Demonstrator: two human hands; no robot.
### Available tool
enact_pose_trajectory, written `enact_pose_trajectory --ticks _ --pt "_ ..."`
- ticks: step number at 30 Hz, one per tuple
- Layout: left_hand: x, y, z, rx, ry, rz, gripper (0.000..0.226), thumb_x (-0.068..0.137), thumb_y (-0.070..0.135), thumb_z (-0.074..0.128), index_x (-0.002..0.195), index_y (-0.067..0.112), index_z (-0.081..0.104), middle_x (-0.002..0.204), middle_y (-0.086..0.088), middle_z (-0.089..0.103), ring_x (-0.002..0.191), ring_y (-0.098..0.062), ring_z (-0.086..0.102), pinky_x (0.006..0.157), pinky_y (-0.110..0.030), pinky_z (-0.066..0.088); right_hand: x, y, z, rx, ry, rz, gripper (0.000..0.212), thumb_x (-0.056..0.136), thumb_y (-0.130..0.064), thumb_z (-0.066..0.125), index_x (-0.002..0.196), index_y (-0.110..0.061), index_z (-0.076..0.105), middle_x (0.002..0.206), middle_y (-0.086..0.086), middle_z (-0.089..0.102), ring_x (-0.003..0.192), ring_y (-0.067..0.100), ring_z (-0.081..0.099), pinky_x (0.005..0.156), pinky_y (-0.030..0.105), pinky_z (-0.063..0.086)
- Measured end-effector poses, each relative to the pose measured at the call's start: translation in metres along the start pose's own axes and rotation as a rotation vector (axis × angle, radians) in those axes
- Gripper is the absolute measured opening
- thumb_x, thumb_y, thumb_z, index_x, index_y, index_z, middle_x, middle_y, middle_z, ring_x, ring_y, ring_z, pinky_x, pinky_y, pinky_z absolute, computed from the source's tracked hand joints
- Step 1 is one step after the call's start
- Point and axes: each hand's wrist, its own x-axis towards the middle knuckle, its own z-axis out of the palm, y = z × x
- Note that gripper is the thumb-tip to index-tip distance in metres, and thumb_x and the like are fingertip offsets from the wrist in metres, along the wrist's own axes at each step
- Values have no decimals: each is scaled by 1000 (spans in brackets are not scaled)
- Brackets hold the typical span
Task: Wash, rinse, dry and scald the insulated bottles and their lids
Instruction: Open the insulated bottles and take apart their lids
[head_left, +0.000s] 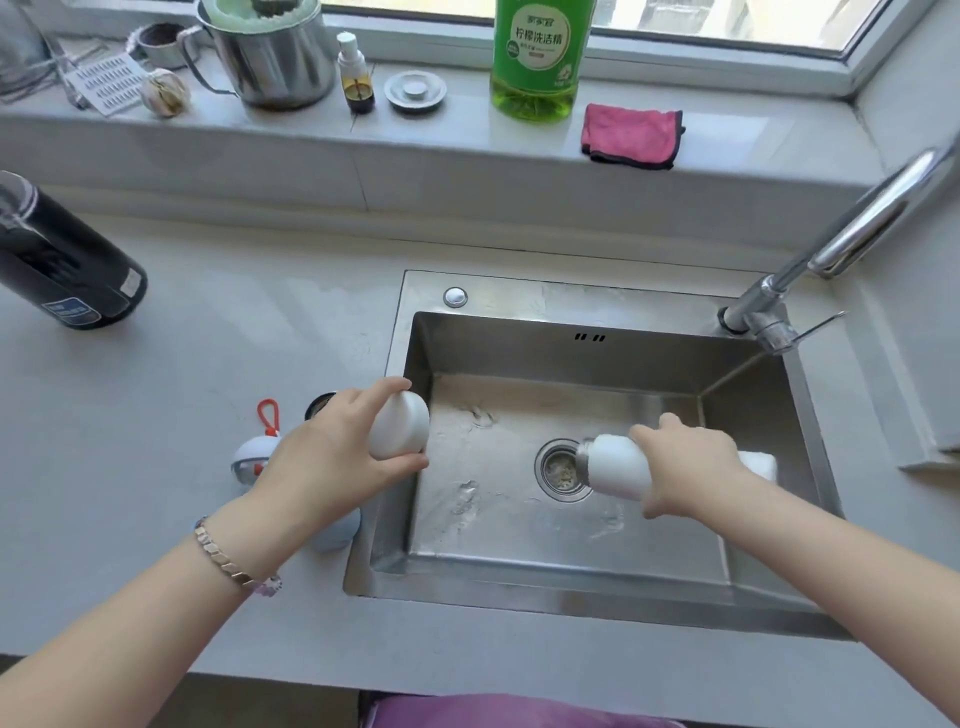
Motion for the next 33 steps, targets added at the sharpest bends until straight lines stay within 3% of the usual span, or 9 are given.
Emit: enact_pose_trajectory --ticks 5,9,12,14,16,20,25,29,33 --pt "10 -28 -34 -62 99 -35 67 73 49 71 131 42 39 116 7 52 93 -21 57 81 -35 46 21 -46 -27 812 252 -191 66 58 -35 80 118 -35 51 98 -5 53 93 18 55 79 33 47" --pt "22 -70 -65 -20 171 -112 68 73 48 72 133 42 39 120 7 50 95 -21 58 74 -32 47 52 -102 -70 1280 320 -287 53 58 -19 86 100 -31 55 93 -7 63 83 8 57 67 11 45" --pt "31 -103 -76 26 167 -164 69 74 47 71 134 38 38 126 3 50 108 -23 54 87 -37 45 85 -151 -90 1462 375 -266 51 52 -26 88 90 -33 55 101 3 64 95 20 61 82 32 52" --pt "39 -123 -76 22 133 -181 70 74 47 72 135 38 38 128 2 50 112 -23 52 90 -38 45 108 -180 -94 1511 393 -290 53 47 -32 87 88 -35 54 108 8 62 102 25 59 88 45 50" --pt "48 -138 -73 24 98 -195 70 75 47 71 135 38 37 129 2 49 115 -22 51 92 -37 44 125 -204 -94 1564 328 -315 54 50 -22 88 90 -34 54 110 9 62 103 24 60 91 47 49" --pt "72 -161 -64 41 22 -203 69 76 46 69 135 39 34 131 4 46 116 -22 51 92 -35 44 142 -232 -85 1524 253 -362 59 57 -2 84 94 -38 55 106 -3 62 102 16 58 89 31 48" --pt "116 -172 -37 171 -99 -174 62 77 43 65 132 38 35 119 1 41 101 -26 57 79 -30 42 148 -238 -77 1408 235 -405 66 58 -12 83 111 -37 54 115 -7 57 113 12 52 86 26 47" --pt "145 -173 -11 289 -164 -97 62 81 38 61 136 33 34 121 -2 43 107 -26 55 79 -31 42 140 -230 -78 1267 194 -379 77 69 -10 75 135 -26 38 128 -9 49 116 8 49 96 29 43" --pt "152 -178 4 366 -173 -79 61 81 41 60 136 29 35 125 -1 46 113 -25 49 81 -32 42 130 -210 -70 1082 162 -328 59 77 -5 65 130 -22 45 121 -5 52 106 5 48 85 14 35"
